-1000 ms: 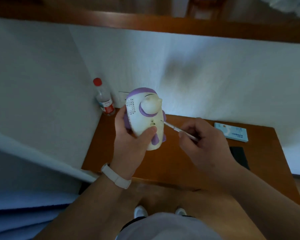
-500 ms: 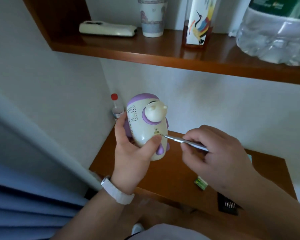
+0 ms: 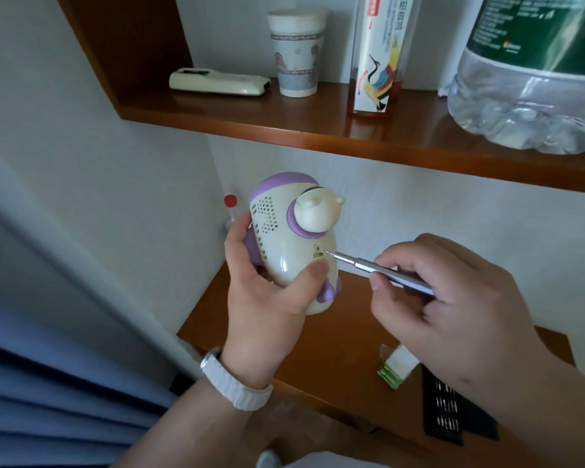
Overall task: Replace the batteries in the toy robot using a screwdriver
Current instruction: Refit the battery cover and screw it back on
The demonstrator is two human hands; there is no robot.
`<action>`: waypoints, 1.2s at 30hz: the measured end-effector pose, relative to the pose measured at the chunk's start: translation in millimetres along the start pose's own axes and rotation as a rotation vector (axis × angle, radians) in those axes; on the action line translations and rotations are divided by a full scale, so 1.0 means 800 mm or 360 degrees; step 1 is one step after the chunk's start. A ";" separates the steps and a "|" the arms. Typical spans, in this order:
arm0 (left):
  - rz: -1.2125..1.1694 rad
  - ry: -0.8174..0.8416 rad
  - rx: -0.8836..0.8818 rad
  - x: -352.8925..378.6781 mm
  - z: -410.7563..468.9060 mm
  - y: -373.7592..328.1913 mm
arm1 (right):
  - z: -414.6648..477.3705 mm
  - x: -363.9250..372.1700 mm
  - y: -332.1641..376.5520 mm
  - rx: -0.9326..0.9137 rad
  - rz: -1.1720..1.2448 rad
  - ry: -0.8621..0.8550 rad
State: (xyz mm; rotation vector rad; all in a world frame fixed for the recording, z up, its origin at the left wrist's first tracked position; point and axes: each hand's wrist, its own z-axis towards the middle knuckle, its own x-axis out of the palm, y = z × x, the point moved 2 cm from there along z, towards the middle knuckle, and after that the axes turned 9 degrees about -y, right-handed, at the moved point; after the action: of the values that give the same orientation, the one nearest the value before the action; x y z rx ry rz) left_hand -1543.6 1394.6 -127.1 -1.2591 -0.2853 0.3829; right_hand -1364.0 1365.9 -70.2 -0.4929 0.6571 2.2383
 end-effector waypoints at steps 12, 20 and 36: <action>-0.0038 0.0087 0.0028 0.019 0.001 -0.010 | 0.007 -0.006 -0.010 0.0023 -0.0083 -0.0022; -0.0068 0.0122 -0.0011 0.024 0.003 -0.004 | 0.006 -0.001 -0.010 0.0044 -0.0133 0.0012; -0.0073 0.0164 -0.0034 0.020 0.007 0.004 | 0.003 0.005 -0.005 0.0069 -0.0134 0.0043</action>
State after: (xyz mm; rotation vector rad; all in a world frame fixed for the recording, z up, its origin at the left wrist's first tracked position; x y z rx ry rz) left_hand -1532.0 1406.7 -128.7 -1.2865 -0.2302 0.2754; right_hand -1364.3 1371.8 -72.1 -0.5203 0.6847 2.1375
